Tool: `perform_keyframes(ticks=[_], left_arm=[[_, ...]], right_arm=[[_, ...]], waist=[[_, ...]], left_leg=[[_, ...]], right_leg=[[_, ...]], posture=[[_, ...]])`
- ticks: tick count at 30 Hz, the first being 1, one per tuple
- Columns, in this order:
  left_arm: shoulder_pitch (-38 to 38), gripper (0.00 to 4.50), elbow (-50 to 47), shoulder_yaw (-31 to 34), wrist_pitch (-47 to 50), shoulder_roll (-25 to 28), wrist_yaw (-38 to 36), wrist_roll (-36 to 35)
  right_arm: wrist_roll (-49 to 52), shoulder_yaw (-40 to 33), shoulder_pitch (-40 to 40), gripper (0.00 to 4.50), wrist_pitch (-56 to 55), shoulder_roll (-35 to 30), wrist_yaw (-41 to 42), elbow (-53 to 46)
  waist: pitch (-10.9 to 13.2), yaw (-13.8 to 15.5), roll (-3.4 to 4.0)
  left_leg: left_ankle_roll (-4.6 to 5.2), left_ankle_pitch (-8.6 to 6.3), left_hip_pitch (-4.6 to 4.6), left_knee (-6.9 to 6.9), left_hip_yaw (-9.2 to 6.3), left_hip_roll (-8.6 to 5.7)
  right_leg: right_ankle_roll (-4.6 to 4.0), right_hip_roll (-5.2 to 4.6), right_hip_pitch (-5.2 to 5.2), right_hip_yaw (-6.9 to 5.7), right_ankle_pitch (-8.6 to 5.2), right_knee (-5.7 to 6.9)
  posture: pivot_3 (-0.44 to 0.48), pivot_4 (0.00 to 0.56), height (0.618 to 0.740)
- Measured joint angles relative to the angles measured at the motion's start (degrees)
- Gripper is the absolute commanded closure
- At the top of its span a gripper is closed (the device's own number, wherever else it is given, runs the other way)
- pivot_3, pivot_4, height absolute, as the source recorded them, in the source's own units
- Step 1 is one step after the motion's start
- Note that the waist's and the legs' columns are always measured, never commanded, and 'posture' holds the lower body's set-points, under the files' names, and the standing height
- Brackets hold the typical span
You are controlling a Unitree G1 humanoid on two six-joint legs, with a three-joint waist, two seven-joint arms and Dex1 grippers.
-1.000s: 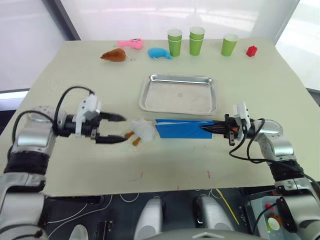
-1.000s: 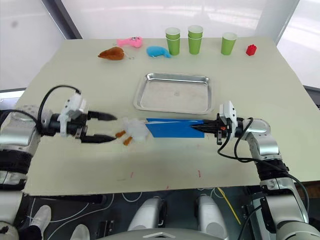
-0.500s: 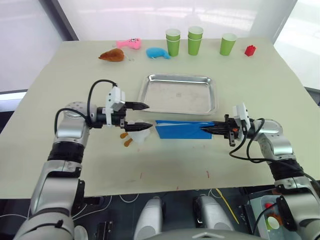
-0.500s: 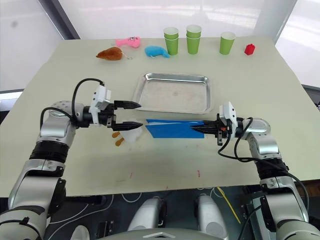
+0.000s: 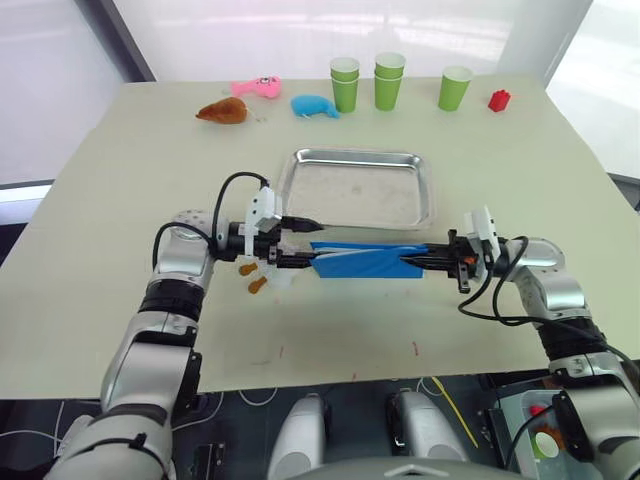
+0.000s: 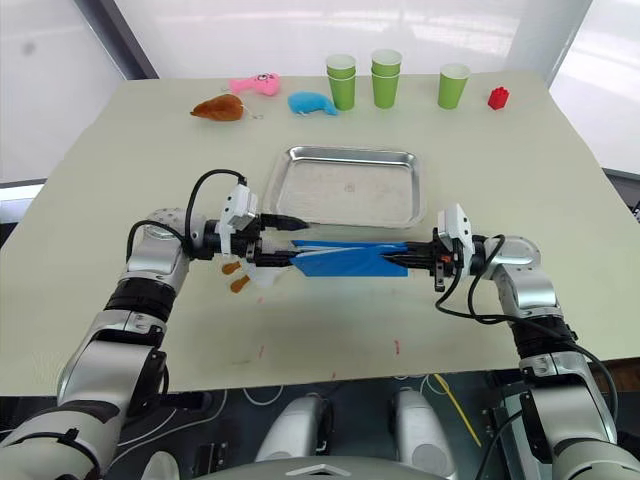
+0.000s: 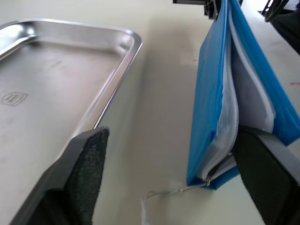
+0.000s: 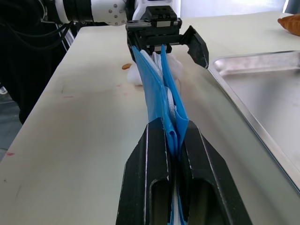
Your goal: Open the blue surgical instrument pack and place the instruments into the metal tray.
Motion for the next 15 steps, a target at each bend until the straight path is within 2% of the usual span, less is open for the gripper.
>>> perform_keyframes(ticks=[2, 5, 6, 10, 13, 15], left_arm=[[0.2, 2.94, -0.7, 0.0, 1.4, 0.0, -1.4, -0.6], [0.9, 4.32, -1.9, 0.0, 2.6, 0.1, -2.1, -1.1], [1.3, 4.46, -2.3, 0.0, 3.3, 0.1, -2.3, -1.4], [2.0, 4.46, -3.6, 0.1, 4.8, 0.2, -2.4, -1.9], [2.3, 4.5, -4.2, 0.0, 5.0, 0.2, -2.4, -2.1], [2.5, 4.5, -4.5, 0.0, 5.1, 0.2, -2.4, -2.1]], right_arm=[[0.0, 0.0, 0.0, 4.5, 1.0, 0.0, -0.2, 0.0], [0.1, 0.0, 0.0, 4.5, 1.4, -0.1, -0.5, 0.0], [0.0, 0.0, 0.0, 4.5, 1.7, -0.1, -0.7, 0.0], [0.0, 0.0, 0.1, 4.5, 2.2, -0.4, -0.8, -0.3], [0.0, 0.0, 0.4, 3.52, 3.2, -1.1, -1.0, -1.5], [0.1, 0.0, 1.4, 2.5, 5.0, -2.8, -1.0, -3.2]], waist=[[0.0, 0.0, 0.0], [0.0, 0.0, 0.0], [0.0, 0.0, 0.0], [0.0, 0.0, 0.0], [0.0, 0.0, 0.0], [0.0, 0.1, 0.0]], left_leg=[[0.0, 0.0, 0.0, 0.0, 0.01, 0.0], [0.0, 0.0, 0.0, 0.0, 0.0, 0.0], [0.0, 0.0, 0.0, 0.0, 0.0, 0.0], [0.0, 0.0, 0.0, 0.0, 0.01, 0.0], [0.0, 0.0, 0.0, 0.0, 0.0, 0.0], [0.0, 0.0, -0.01, 0.01, 0.0, -0.01]], right_leg=[[0.0, 0.0, 0.0, 0.01, 0.0, 0.0], [0.0, 0.0, 0.0, 0.0, 0.0, 0.01], [0.0, 0.0, 0.0, 0.0, 0.0, 0.01], [0.0, -0.01, 0.0, 0.01, 0.0, 0.01], [0.0, -0.01, 0.0, 0.0, 0.0, 0.01], [0.0, -0.02, 0.0, 0.0, 0.0, 0.01]], posture=[[0.0, 0.15, 0.74], [0.0, 0.15, 0.74], [0.0, 0.15, 0.74], [0.0, 0.15, 0.74], [0.0, 0.15, 0.74], [0.0, 0.15, 0.74]])
